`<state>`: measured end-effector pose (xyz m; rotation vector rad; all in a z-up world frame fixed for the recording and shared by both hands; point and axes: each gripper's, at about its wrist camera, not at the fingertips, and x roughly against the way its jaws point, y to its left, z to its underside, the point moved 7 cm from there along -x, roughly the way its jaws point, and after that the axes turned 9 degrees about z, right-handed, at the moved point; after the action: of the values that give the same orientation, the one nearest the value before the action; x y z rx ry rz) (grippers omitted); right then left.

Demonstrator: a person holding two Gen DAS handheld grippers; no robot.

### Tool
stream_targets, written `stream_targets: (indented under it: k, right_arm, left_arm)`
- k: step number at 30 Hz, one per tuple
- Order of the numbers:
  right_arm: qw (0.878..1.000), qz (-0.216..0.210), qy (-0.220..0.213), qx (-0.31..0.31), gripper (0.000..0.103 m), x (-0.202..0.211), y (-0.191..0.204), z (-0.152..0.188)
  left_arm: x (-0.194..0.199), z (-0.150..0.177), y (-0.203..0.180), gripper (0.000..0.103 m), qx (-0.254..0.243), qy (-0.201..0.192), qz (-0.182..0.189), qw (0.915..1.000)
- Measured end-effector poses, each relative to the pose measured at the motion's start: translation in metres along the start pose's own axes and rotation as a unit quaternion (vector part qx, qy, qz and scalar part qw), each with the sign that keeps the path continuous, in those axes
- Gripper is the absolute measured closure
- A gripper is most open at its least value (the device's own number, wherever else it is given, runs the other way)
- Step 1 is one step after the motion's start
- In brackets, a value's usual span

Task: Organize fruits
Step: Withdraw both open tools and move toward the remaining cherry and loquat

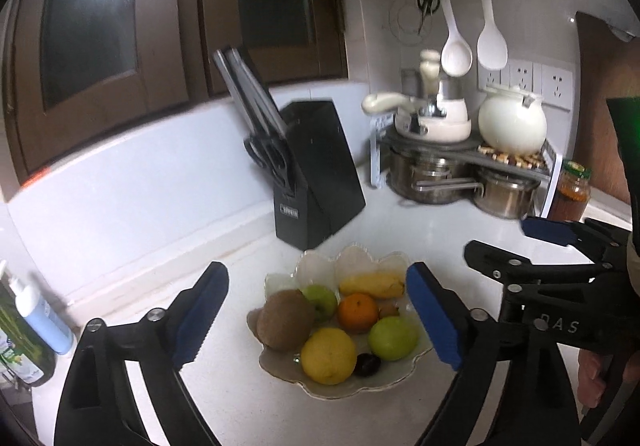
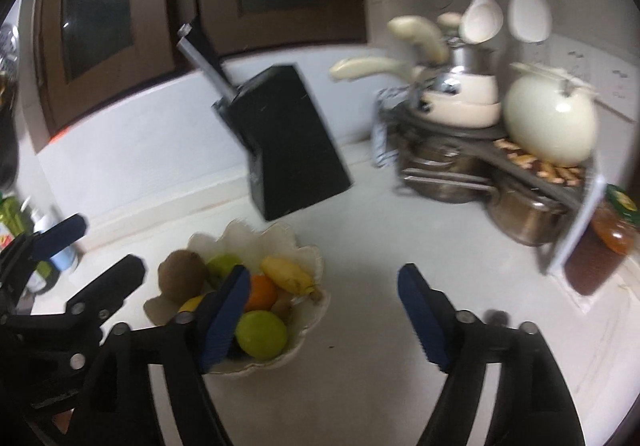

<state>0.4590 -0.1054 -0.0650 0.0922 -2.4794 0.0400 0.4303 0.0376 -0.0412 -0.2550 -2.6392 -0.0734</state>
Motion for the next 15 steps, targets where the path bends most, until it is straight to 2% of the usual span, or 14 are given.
stream_targets:
  k: [3,7,10,15]
  right_arm:
    - [1.000,0.021,-0.012,-0.019,0.015,0.013,-0.014,-0.001]
    - [0.997,0.059,-0.033,-0.047,0.011,0.033,-0.042,0.000]
    - [0.992,0.093,-0.043,-0.068,0.009,0.047,-0.065,0.002]
    - [0.983,0.150,-0.060,-0.086,0.006,0.069,-0.099,0.006]
  left_arm:
    - [0.012,-0.008,-0.009,0.004,-0.008,-0.026,-0.003,0.9996]
    - [0.024,-0.018,-0.027,0.002,-0.018,-0.064,0.008,0.9978]
    - [0.024,-0.022,-0.043,0.002,-0.022,-0.070,0.026,0.9970]
    - [0.013,-0.023,-0.071,0.002,-0.019,-0.056,0.071,0.9957]
